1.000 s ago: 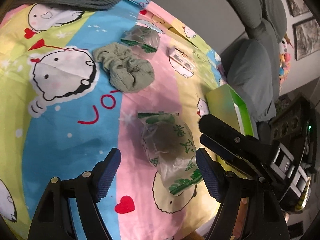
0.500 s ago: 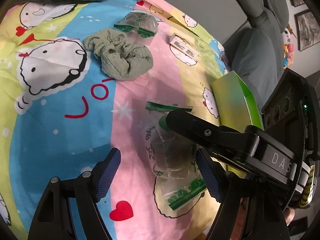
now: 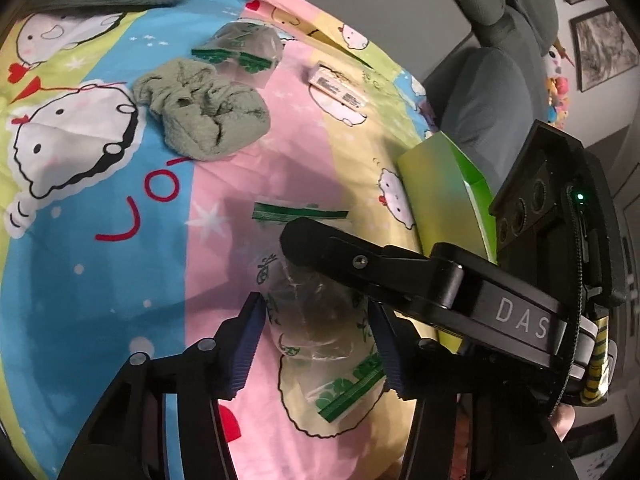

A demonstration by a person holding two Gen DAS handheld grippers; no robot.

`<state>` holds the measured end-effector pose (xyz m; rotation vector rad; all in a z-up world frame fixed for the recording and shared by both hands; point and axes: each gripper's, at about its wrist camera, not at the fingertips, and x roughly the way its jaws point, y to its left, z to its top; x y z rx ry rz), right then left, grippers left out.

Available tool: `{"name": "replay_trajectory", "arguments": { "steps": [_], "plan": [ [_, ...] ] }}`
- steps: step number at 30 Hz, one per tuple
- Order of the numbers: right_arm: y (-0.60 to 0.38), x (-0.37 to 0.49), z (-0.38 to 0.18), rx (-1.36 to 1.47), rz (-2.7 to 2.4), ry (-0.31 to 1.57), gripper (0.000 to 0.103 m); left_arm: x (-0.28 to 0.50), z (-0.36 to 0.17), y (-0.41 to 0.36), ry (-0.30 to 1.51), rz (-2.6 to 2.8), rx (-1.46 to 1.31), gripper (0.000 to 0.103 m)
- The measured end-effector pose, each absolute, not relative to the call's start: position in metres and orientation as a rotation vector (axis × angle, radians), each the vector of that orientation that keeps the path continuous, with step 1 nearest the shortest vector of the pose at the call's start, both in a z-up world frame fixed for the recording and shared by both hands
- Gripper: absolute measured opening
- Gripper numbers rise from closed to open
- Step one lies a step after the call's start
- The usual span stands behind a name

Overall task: Organize objects
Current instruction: 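Lift the held plastic bag with both grippers and carry it toward the box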

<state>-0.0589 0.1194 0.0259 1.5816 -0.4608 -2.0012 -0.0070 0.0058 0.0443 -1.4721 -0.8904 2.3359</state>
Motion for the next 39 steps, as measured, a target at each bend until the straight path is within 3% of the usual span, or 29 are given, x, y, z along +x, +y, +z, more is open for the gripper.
{"name": "replay_trajectory", "arguments": {
  "steps": [39],
  "plan": [
    [0.146, -0.016, 0.114, 1.146, -2.207, -0.485, 0.065, 0.021, 0.126, 0.039, -0.612, 2.559, -1.022, 0.052]
  ]
}}
